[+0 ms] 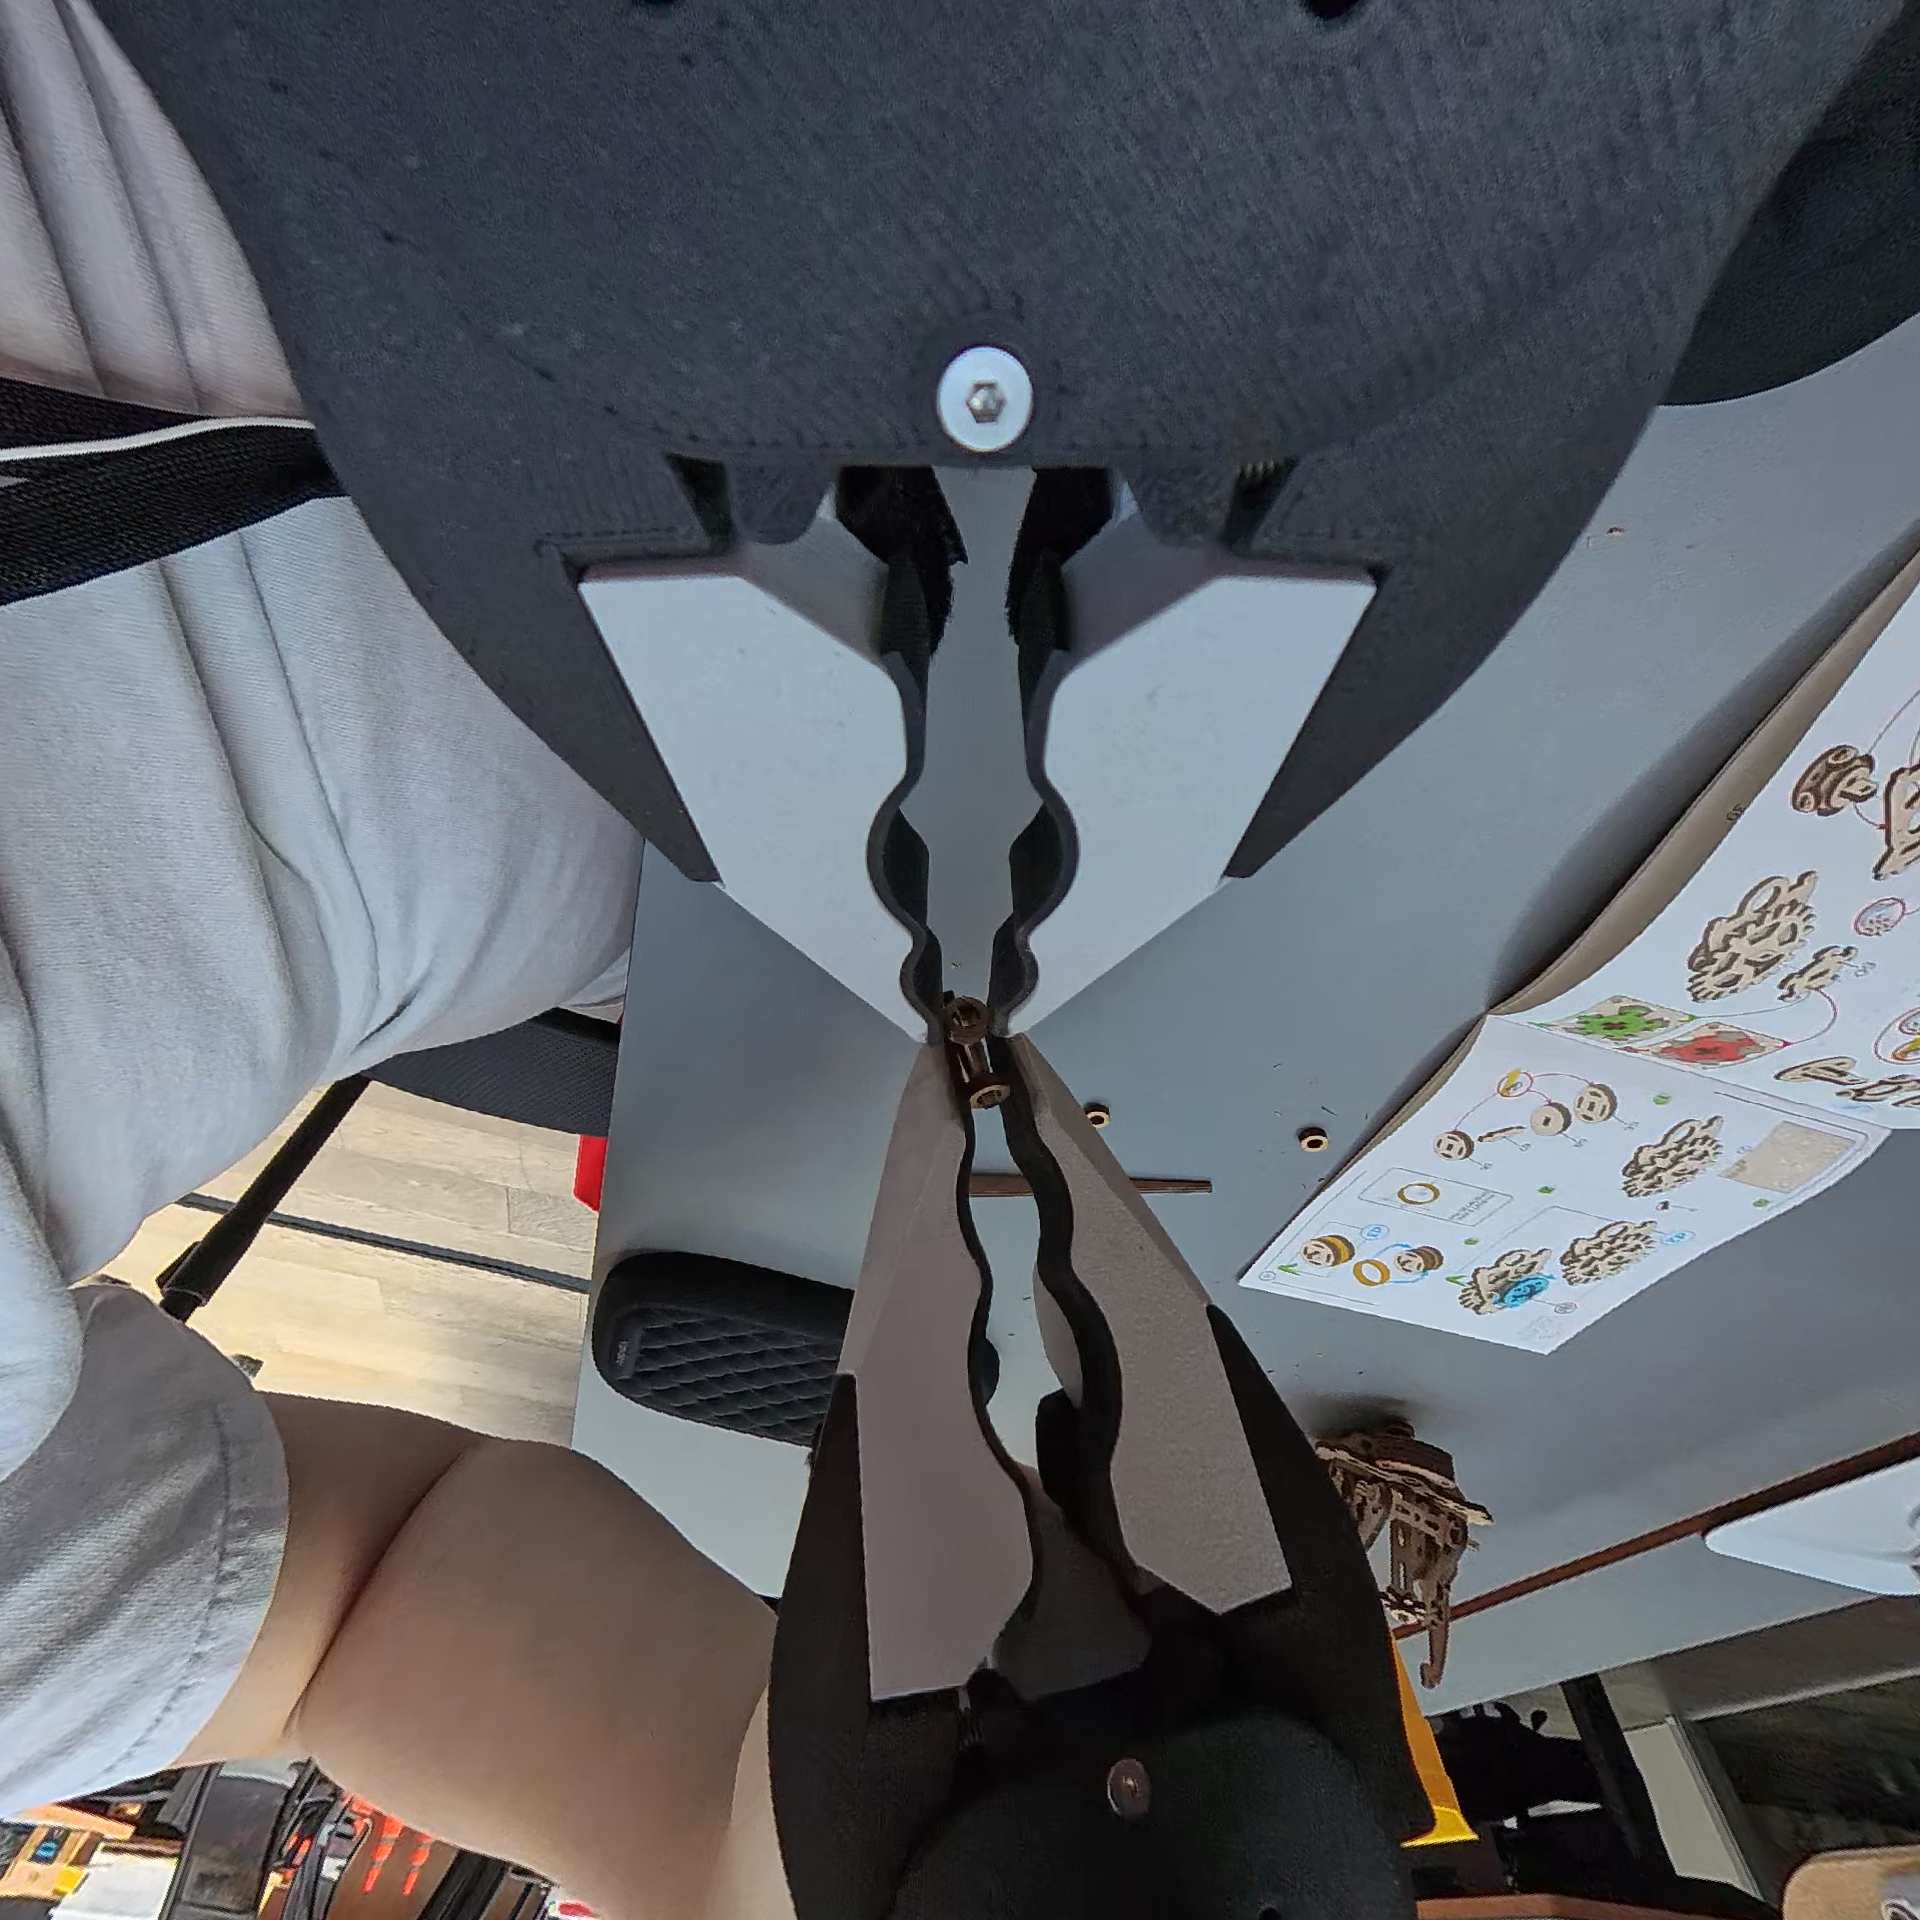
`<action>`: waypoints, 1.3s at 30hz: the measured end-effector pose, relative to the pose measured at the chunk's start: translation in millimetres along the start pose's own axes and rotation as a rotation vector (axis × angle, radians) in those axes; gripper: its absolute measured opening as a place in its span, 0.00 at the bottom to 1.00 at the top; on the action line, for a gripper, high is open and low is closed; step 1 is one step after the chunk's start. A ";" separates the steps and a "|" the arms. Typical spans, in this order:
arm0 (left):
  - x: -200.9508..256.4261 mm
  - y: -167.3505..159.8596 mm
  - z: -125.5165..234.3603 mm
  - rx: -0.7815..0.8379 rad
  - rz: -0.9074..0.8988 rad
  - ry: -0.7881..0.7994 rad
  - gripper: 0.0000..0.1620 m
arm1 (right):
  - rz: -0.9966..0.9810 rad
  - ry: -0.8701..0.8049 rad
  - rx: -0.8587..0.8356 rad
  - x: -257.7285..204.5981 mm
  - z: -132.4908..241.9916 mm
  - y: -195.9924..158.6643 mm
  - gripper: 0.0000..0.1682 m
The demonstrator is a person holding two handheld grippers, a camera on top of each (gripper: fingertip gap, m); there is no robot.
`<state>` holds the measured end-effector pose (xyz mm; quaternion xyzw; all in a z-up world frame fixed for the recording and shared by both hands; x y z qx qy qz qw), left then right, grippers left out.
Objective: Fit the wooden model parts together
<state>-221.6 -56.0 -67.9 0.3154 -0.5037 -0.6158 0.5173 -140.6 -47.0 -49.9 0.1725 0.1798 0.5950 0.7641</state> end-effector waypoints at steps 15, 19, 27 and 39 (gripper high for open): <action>-6.4 -2.6 -1.9 0.063 0.135 -0.030 0.10 | -0.232 0.069 0.248 12.3 17.0 -9.1 0.03; -7.3 0.9 -3.8 0.146 0.145 -0.053 0.04 | -0.238 0.057 0.301 11.6 17.7 -7.3 0.03; -8.0 4.5 -0.2 0.200 0.130 -0.052 0.00 | -0.236 0.057 0.371 10.3 17.2 -7.5 0.04; -10.4 3.4 1.1 0.200 0.141 -0.044 0.00 | -0.197 -0.013 0.368 7.4 17.9 -10.6 0.04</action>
Point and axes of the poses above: each gripper's, where its closed fingertips meet, z back along the fingers, y out of its top, x = y × z across the jaws, the point moved 6 cm from there along z, back along the fingers, and after that the axes turned 13 degrees about -y, right-handed, at the moved point
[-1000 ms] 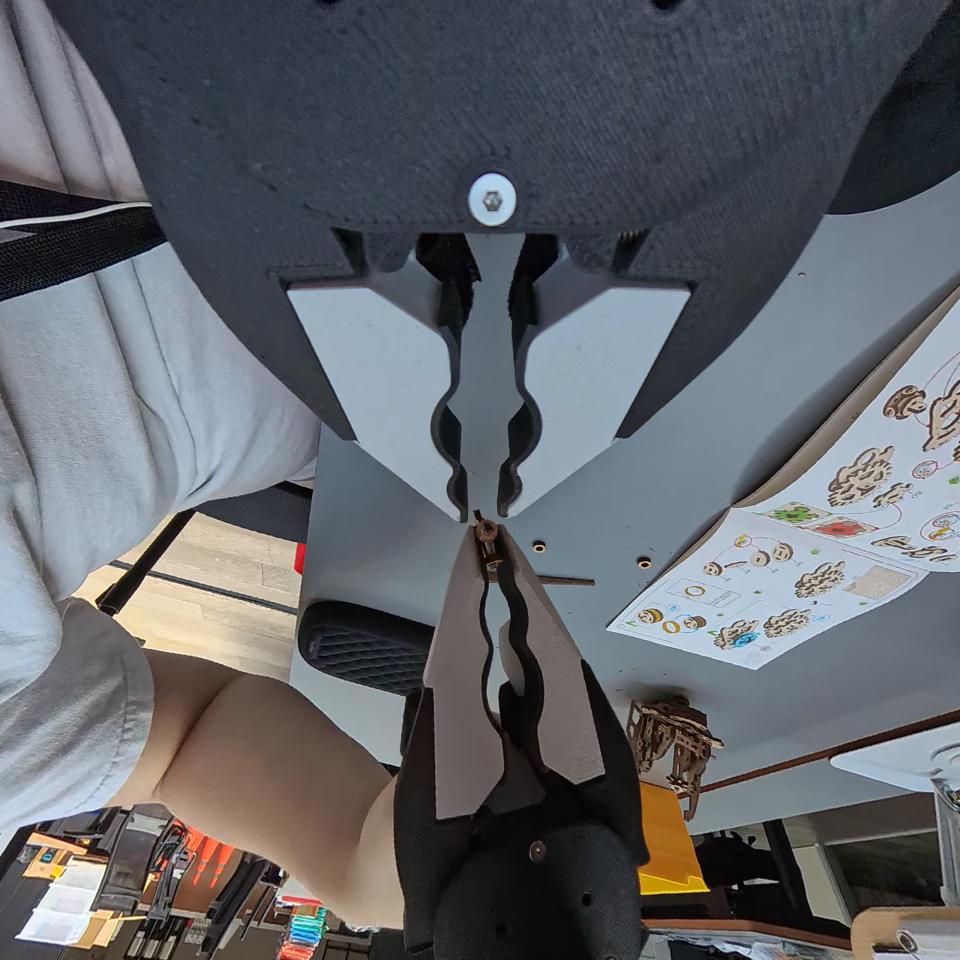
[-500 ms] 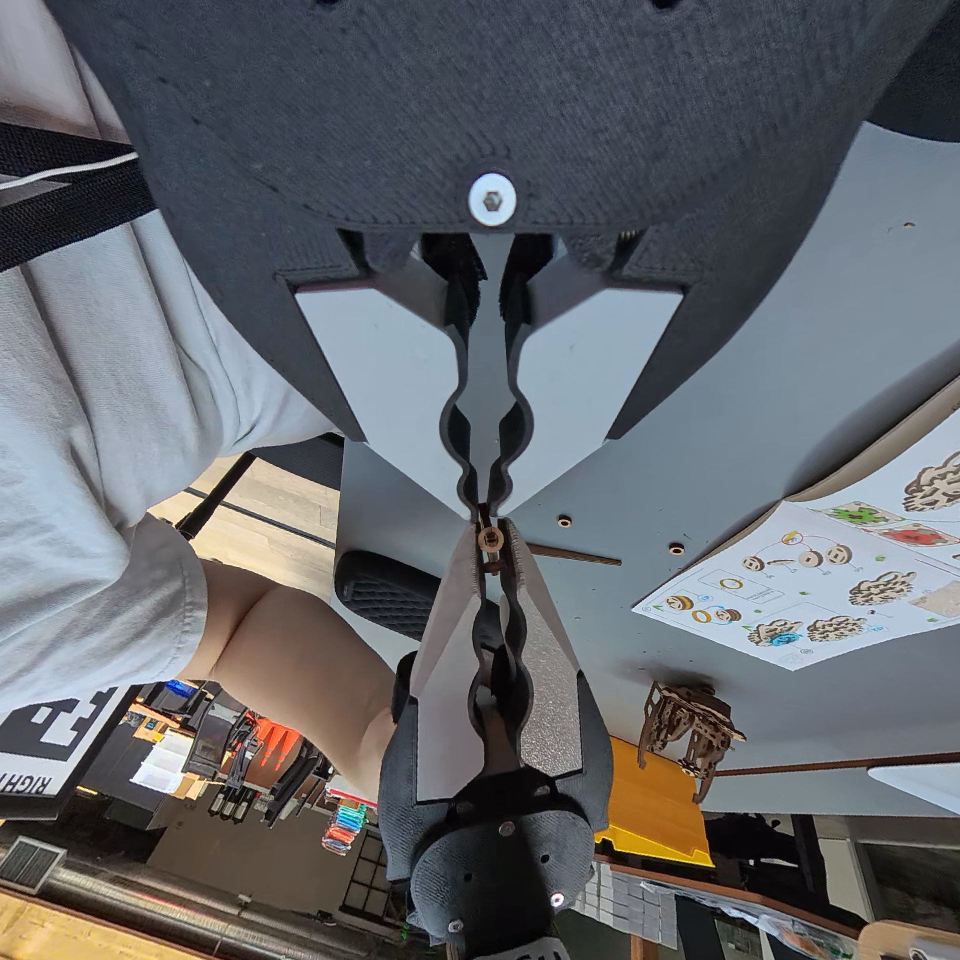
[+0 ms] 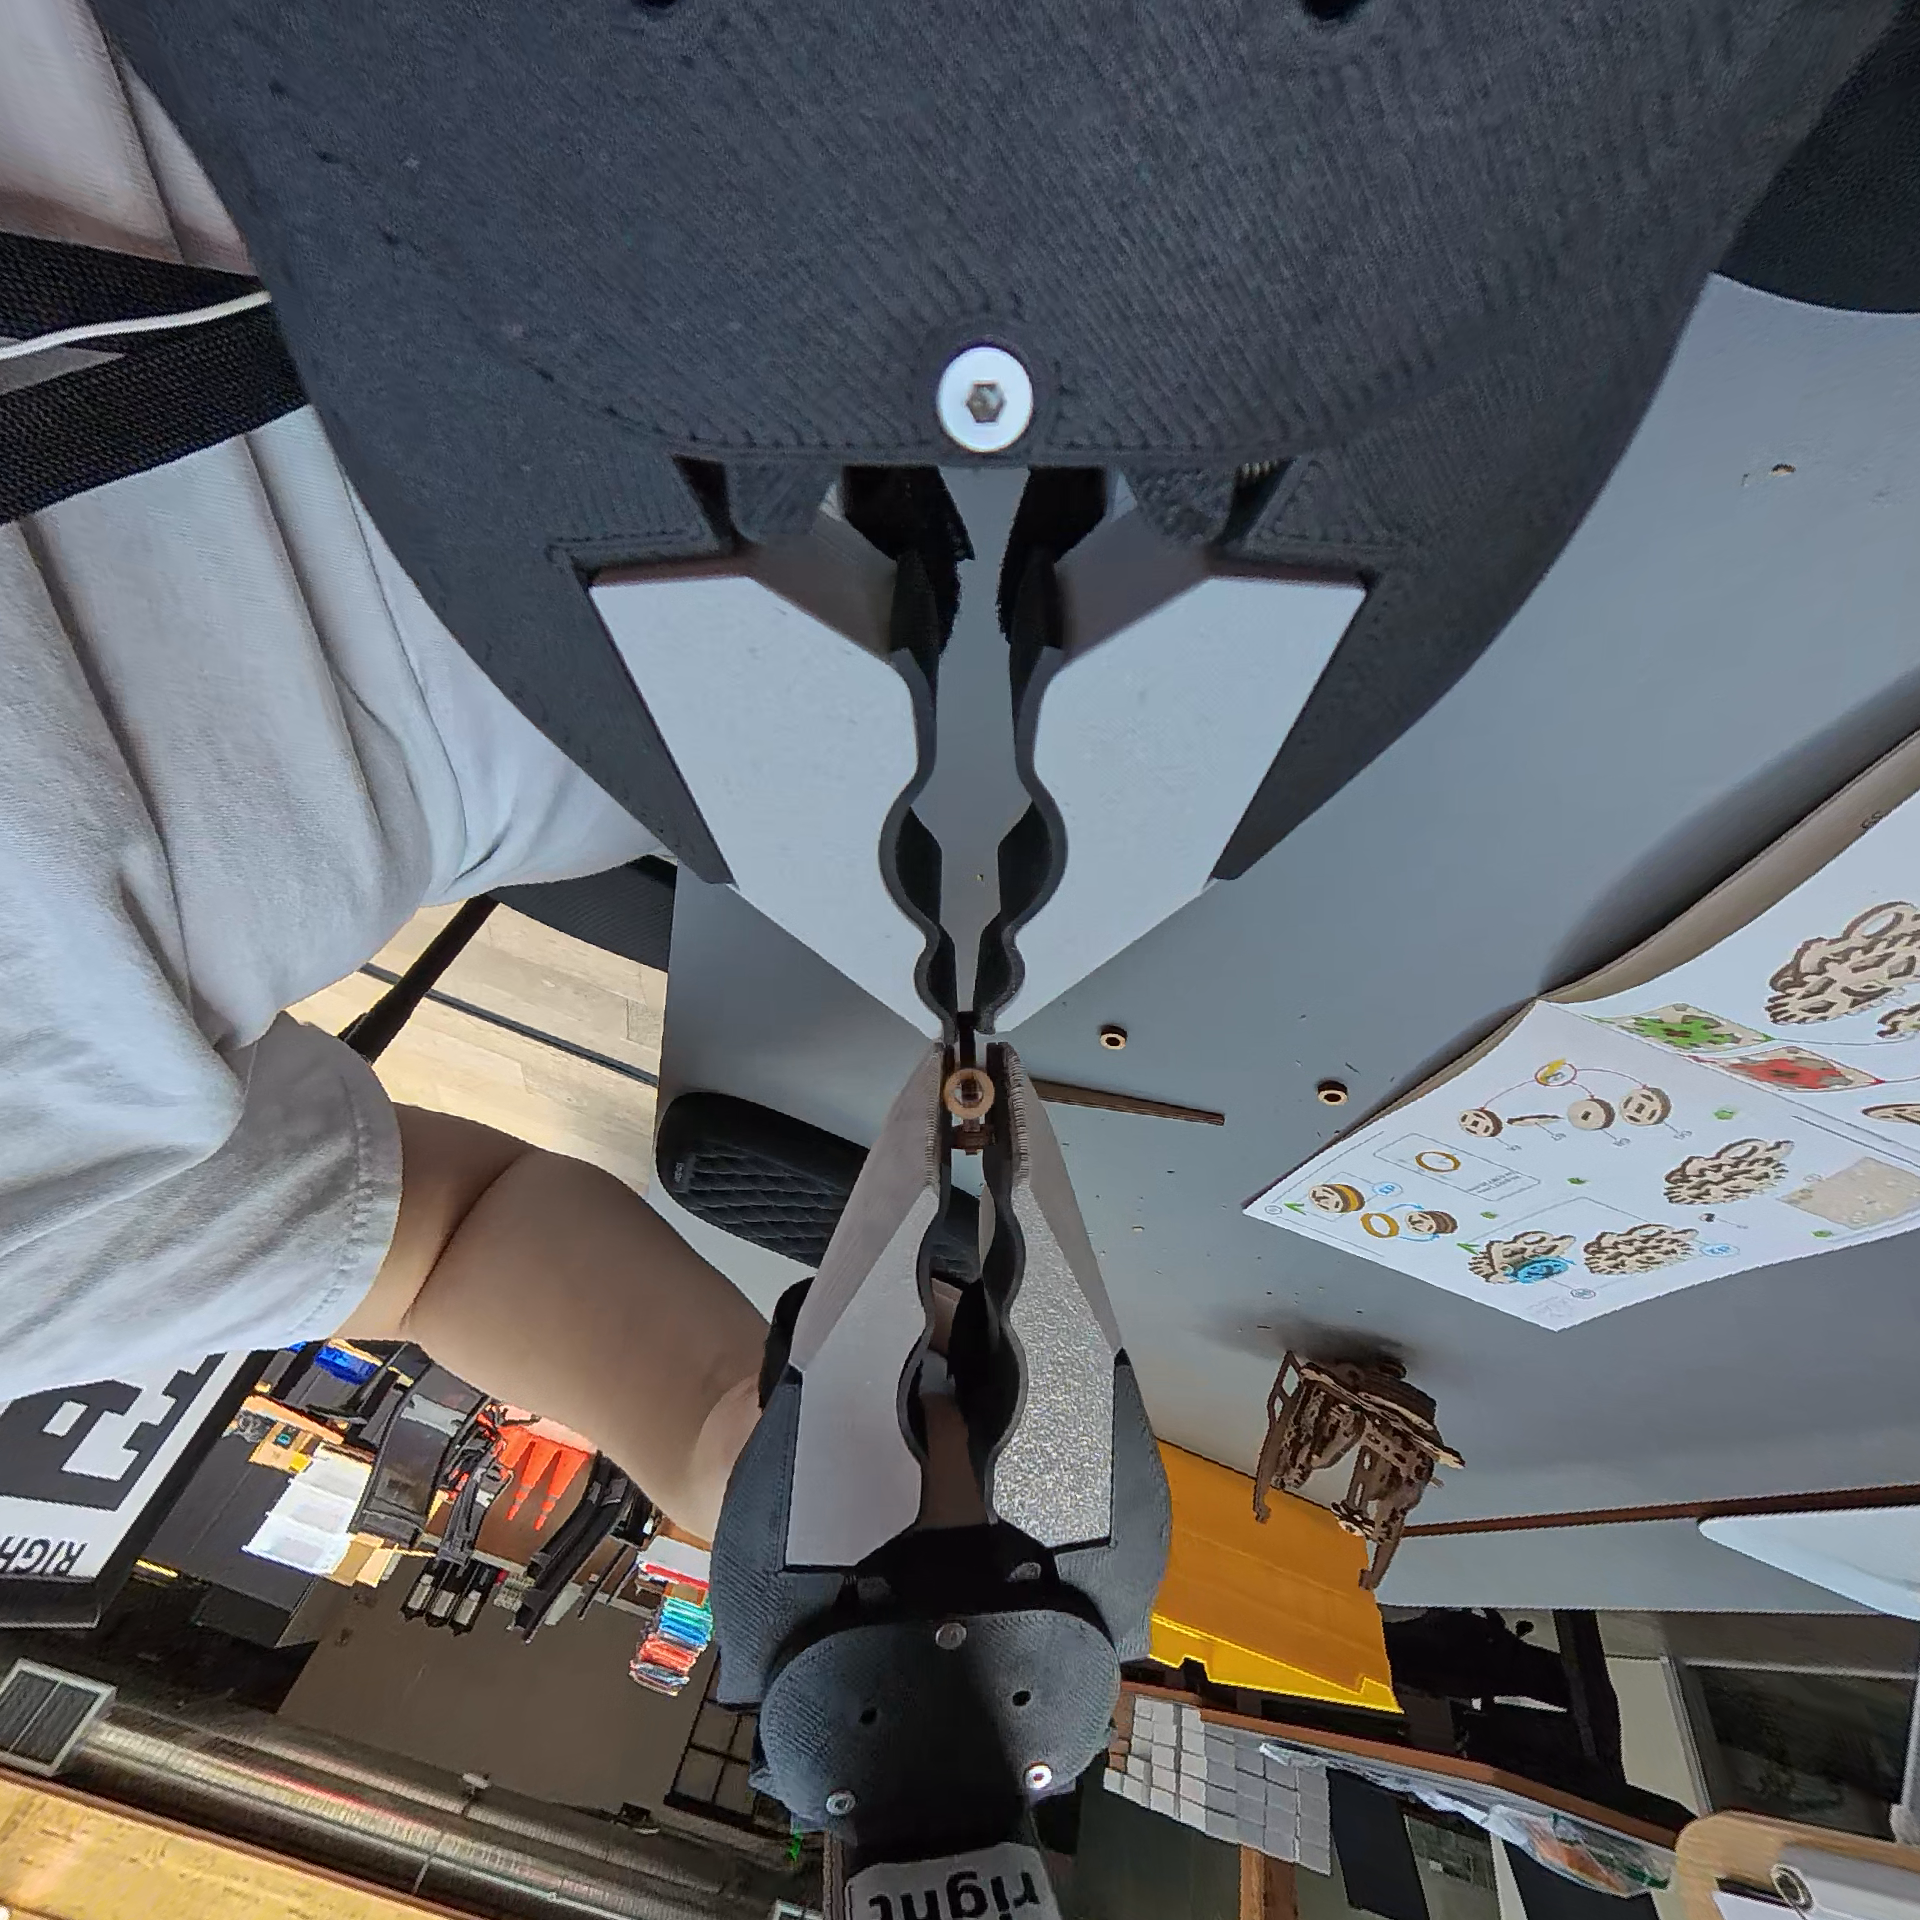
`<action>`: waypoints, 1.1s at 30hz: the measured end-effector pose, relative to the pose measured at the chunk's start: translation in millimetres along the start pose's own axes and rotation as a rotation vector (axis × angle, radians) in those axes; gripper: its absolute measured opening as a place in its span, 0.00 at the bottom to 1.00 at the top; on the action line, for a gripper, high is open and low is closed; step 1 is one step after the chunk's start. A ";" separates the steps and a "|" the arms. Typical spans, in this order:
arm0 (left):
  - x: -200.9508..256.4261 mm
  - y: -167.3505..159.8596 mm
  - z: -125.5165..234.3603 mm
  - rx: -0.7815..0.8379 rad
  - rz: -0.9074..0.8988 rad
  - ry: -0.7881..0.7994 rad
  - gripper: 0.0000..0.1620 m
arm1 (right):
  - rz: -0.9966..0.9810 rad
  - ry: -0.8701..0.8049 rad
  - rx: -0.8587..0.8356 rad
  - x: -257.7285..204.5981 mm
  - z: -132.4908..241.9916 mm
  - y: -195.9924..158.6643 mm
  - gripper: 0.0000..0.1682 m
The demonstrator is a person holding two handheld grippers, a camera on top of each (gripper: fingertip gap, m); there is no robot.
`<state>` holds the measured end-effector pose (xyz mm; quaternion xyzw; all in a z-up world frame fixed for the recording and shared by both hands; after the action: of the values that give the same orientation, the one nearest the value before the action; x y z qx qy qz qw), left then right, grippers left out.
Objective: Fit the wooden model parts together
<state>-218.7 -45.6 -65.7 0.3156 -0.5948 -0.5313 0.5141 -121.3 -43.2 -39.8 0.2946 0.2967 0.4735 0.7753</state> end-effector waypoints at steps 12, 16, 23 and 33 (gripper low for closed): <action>-0.3 -4.0 -3.0 -0.049 0.011 -0.011 0.05 | -0.129 -0.160 -0.289 65.2 23.6 -78.6 0.03; 0.8 -4.1 -2.9 -0.053 0.001 -0.008 0.04 | -0.104 -0.164 -0.340 66.3 16.9 -83.7 0.03; -0.7 -3.8 -1.5 -0.045 0.011 -0.014 0.04 | -0.086 -0.194 -0.392 65.8 16.2 -84.7 0.03; 1.0 -4.8 -3.9 -0.055 0.006 -0.017 0.04 | -0.014 -0.306 -0.540 61.6 13.2 -78.5 0.03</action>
<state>-216.1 -48.9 -70.4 0.2950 -0.5853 -0.5487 0.5189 -44.5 -19.2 -100.2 0.1437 0.0423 0.4798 0.8645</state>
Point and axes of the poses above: each gripper's, where its closed fingertips meet, z back along the fingers, y out of its top, x = y × z across the jaws, the point moved 6 cm from there along z, back along the fingers, and after that the axes turned 13 degrees about -y, right-handed, at the moved point
